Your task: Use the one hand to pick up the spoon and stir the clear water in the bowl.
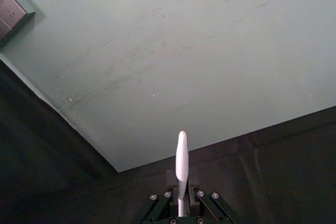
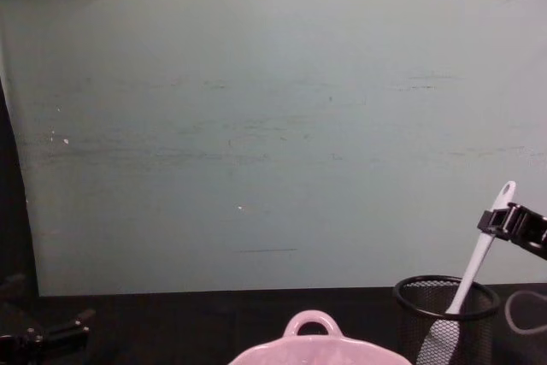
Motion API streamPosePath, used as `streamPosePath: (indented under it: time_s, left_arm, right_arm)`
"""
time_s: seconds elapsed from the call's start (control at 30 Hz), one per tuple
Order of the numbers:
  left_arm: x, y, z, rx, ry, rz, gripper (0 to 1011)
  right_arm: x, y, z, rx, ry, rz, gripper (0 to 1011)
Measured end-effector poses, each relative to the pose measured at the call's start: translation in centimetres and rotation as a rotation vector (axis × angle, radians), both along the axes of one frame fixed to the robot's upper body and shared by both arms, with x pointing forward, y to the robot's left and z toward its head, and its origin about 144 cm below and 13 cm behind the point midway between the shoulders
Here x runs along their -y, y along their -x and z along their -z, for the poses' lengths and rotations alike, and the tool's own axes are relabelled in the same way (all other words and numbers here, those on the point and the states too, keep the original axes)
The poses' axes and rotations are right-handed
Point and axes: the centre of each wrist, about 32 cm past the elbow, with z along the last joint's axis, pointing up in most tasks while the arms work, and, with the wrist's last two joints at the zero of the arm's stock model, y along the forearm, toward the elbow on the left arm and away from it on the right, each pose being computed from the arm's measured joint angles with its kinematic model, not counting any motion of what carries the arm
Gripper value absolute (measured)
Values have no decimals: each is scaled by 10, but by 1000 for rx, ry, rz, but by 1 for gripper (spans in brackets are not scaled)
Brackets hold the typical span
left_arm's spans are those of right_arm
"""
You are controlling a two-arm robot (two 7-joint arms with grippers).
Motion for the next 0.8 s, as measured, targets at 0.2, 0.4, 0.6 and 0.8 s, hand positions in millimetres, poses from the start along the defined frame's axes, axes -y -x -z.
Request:
streamPosePath:
  time_s: [0.2, 0.4, 0.6, 0.8]
  left_arm:
    - [0, 0, 0, 0, 0, 0, 1011]
    - [0, 0, 0, 0, 0, 0, 1011]
    - [0, 0, 0, 0, 0, 0, 1011]
    - [0, 0, 0, 0, 0, 0, 1011]
  right_arm:
    - [-2, 0, 2, -2, 10, 0, 109]
    - [-2, 1, 4, -4, 14, -2, 109]
    - [-2, 1, 5, -9, 16, -3, 109]
    - [-1, 0, 6, -16, 15, -8, 109]
